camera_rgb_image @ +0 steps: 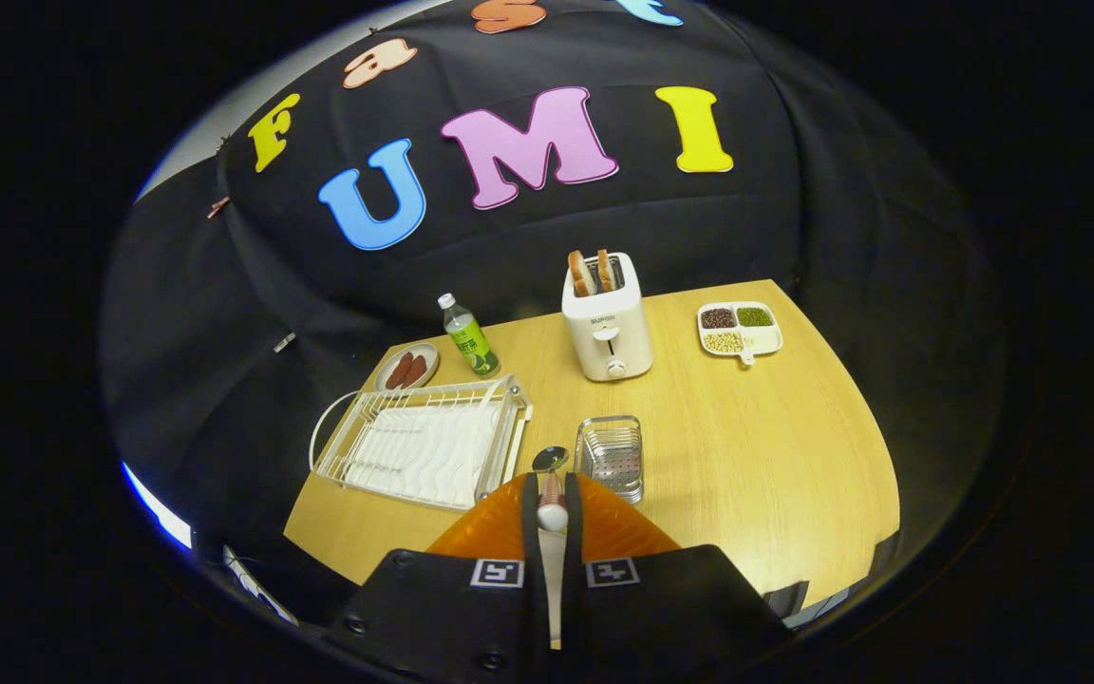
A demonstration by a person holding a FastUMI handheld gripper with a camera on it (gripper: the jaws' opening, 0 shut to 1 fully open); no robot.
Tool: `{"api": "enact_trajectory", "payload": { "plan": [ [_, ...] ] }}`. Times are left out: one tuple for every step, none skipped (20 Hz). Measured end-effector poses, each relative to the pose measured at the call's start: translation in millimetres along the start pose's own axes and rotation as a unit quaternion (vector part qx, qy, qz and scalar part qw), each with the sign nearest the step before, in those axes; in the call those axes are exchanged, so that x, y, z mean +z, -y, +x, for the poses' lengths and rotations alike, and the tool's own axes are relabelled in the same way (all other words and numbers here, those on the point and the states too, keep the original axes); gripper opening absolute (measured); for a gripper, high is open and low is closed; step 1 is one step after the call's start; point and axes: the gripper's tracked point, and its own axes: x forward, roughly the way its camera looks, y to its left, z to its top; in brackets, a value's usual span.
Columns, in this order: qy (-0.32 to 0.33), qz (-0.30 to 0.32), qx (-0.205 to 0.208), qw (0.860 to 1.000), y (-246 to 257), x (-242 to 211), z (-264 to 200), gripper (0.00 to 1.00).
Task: Take the plate from the dish rack, then take the spoon from the basket and place it into the plate.
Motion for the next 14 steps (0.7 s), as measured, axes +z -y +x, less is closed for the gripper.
{"api": "enact_trajectory", "payload": {
  "plan": [
    [-0.011, -0.003, 0.006, 1.000, -6.6, -9.9, -0.5, 0.09],
    [-0.024, -0.011, 0.008, 1.000, -10.4, -22.8, -1.9, 0.09],
    [-0.036, -0.018, 0.007, 0.999, -13.9, -35.1, -1.5, 0.09],
    [-0.048, -0.023, 0.009, 0.999, -18.3, -48.8, -0.5, 0.09],
    [-0.059, -0.023, 0.013, 0.998, -23.1, -61.1, 1.1, 0.09],
    [-0.069, -0.024, 0.015, 0.997, -26.0, -73.7, 4.9, 0.09],
    [-0.081, -0.025, 0.015, 0.996, -26.6, -86.5, 8.5, 0.09],
    [-0.089, -0.032, 0.011, 0.995, -25.6, -96.7, 10.2, 0.09],
    [-0.100, -0.041, 0.004, 0.994, -22.7, -107.7, 13.2, 0.09],
    [-0.110, -0.049, -0.002, 0.993, -19.0, -118.5, 17.2, 0.09],
    [-0.118, -0.052, -0.006, 0.992, -17.5, -127.5, 20.7, 0.09],
    [-0.124, -0.052, -0.007, 0.991, -17.7, -133.8, 24.3, 0.09],
    [-0.129, -0.052, -0.007, 0.990, -17.8, -139.0, 27.4, 0.09],
    [-0.132, -0.054, -0.010, 0.990, -16.6, -143.5, 29.5, 0.09]
  ]
}}
